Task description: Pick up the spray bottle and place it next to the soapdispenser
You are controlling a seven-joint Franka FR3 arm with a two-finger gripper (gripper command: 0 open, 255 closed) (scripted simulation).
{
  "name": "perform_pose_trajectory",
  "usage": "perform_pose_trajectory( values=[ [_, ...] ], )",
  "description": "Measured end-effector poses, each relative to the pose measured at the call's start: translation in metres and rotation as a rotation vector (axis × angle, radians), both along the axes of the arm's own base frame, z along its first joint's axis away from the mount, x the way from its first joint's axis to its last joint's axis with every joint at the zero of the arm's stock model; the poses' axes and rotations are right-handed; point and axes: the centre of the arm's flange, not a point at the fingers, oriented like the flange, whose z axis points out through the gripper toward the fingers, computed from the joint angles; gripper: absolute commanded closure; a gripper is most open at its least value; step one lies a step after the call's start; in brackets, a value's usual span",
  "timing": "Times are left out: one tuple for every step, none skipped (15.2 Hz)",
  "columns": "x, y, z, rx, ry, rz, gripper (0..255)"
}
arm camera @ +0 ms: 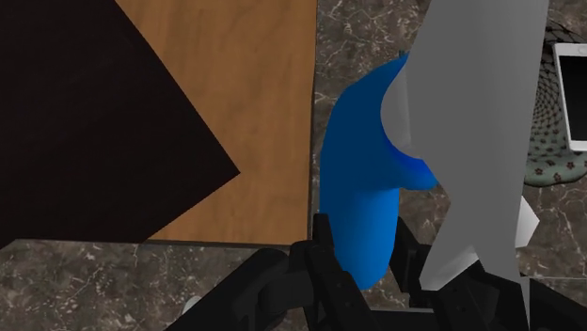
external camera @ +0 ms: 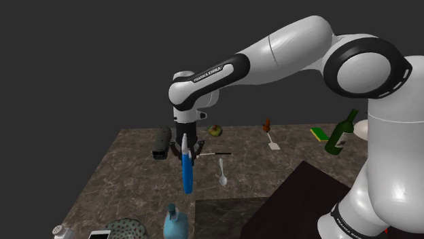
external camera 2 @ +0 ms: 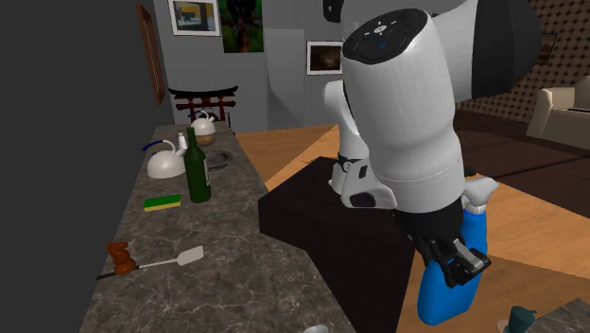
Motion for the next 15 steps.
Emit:
perform_pose_trajectory(
  values=[
    [0.0, 0.001, -0.005, 0.0, 0.0, 0.0, 255],
    [-0.001, 0.001, -0.01, 0.0, 0.0, 0.0, 255],
    [-0.001, 0.0, -0.016, 0.0, 0.0, 0.0, 255],
    [-0.001, 0.0, -0.021, 0.0, 0.0, 0.0, 255],
    [-0.001, 0.0, -0.026, 0.0, 0.0, 0.0, 255],
    [-0.001, 0.0, -0.032, 0.0, 0.0, 0.0, 255],
    [-0.001, -0.001, -0.037, 0.0, 0.0, 0.0, 255],
    [-0.002, 0.0, -0.042, 0.0, 0.0, 0.0, 255],
    [-0.002, 0.0, -0.047, 0.0, 0.0, 0.0, 255],
    [-0.002, 0.0, -0.053, 0.0, 0.0, 0.0, 255],
    [0.0, 0.0, -0.058, 0.0, 0.0, 0.0, 255],
    [0.001, -0.001, -0.063, 0.0, 0.0, 0.0, 255],
    [0.0, 0.0, -0.068, 0.0, 0.0, 0.0, 255],
    [-0.001, -0.001, -0.074, 0.0, 0.0, 0.0, 255],
    [-0.001, -0.001, -0.079, 0.0, 0.0, 0.0, 255]
  ],
)
